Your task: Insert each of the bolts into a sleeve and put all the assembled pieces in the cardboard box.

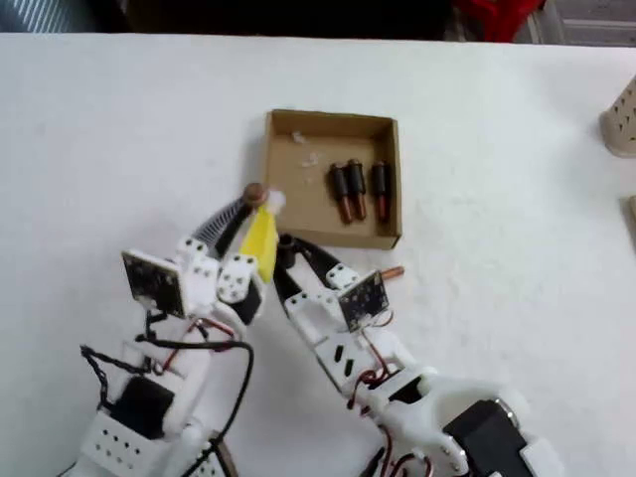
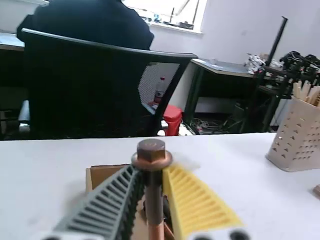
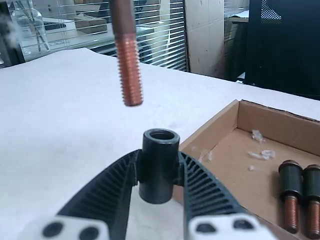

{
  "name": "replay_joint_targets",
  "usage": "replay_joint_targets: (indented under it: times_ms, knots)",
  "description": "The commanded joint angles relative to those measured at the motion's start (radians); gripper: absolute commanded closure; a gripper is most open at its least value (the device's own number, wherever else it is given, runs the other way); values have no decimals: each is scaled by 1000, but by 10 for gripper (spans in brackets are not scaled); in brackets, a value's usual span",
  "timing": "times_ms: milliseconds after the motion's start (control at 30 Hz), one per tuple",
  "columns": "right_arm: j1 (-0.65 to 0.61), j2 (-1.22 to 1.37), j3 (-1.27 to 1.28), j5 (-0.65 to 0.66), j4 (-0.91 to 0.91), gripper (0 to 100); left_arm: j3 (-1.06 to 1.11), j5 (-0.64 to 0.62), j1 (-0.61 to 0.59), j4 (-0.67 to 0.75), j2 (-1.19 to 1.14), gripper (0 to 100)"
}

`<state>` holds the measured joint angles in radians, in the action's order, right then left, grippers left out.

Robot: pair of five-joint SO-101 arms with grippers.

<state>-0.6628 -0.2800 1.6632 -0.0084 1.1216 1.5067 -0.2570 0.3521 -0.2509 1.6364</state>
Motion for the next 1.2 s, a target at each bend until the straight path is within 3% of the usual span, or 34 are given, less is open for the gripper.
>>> replay_joint_targets:
  times_ms: [0, 267, 433, 700, 1167]
  knots:
    - [-30, -38, 2, -9, -2, 982, -12, -11, 27, -40, 88, 978]
    - [-73, -36, 11, -9, -24, 982, 31, -5, 25, -25, 88, 978]
    - [-73, -38, 11, -9, -18, 982, 176, -3, 21, 80, 87, 978]
    - [-73, -38, 11, -9, -18, 982, 158, -3, 21, 81, 88, 978]
    - [-68, -38, 11, -6, -16, 982, 163, -3, 22, -133, 90, 978]
